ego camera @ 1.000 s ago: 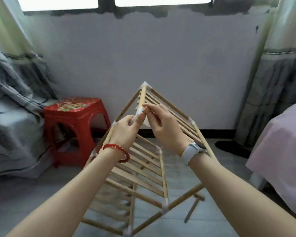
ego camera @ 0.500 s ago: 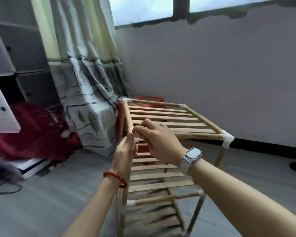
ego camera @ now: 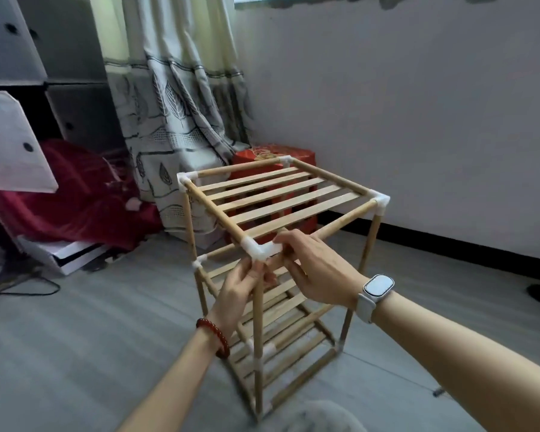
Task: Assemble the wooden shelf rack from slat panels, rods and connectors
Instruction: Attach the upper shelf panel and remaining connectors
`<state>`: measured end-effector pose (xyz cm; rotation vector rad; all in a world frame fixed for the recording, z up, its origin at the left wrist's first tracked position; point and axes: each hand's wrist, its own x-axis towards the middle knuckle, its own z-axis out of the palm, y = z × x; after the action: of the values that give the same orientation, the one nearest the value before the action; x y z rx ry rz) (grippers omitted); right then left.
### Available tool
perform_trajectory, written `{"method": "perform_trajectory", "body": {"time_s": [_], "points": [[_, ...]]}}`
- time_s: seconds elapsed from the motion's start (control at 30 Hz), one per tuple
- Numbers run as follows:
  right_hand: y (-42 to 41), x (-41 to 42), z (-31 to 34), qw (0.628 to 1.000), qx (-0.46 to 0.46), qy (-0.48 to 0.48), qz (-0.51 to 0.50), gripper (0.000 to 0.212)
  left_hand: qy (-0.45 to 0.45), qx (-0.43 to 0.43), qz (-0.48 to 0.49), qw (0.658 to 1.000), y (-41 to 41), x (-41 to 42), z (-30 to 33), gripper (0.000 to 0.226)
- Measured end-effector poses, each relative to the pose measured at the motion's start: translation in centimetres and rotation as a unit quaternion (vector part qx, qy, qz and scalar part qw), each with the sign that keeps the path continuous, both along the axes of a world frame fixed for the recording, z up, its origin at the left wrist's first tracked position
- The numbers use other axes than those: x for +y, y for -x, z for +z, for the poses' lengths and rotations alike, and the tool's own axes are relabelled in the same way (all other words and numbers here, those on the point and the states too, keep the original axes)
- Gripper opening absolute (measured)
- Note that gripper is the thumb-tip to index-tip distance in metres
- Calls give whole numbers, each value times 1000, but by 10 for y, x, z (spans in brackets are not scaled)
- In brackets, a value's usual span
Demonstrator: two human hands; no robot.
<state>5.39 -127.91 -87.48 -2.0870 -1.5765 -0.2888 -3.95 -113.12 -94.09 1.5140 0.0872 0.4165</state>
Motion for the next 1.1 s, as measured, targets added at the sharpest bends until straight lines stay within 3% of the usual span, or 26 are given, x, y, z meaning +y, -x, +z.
{"method": "perform_trajectory", "body": {"time_s": [0.1, 0.23, 0.33, 0.5, 0.83, 1.1], "points": [[3, 10, 15, 991, 130, -1, -42, 41, -41, 8, 32, 999, 1, -5, -2, 40], [6, 37, 29, 983, 25, 135, -123, 51, -86, 25, 79, 993, -3, -11, -9, 28], [10, 54, 27, 976, 4, 174, -130, 47, -81, 11, 86, 993, -8, -15, -15, 23], [6, 55, 28, 983, 42, 153, -91, 33, -105, 1, 145, 984, -18, -21, -21, 26], [-2, 44, 42, 973, 89, 209, -35, 27, -92, -7, 78, 993, -30, -21, -29, 21], [-4, 46, 49, 969, 97, 224, -26, 31, -83, -24, 46, 995, -32, -18, -30, 45]]}}
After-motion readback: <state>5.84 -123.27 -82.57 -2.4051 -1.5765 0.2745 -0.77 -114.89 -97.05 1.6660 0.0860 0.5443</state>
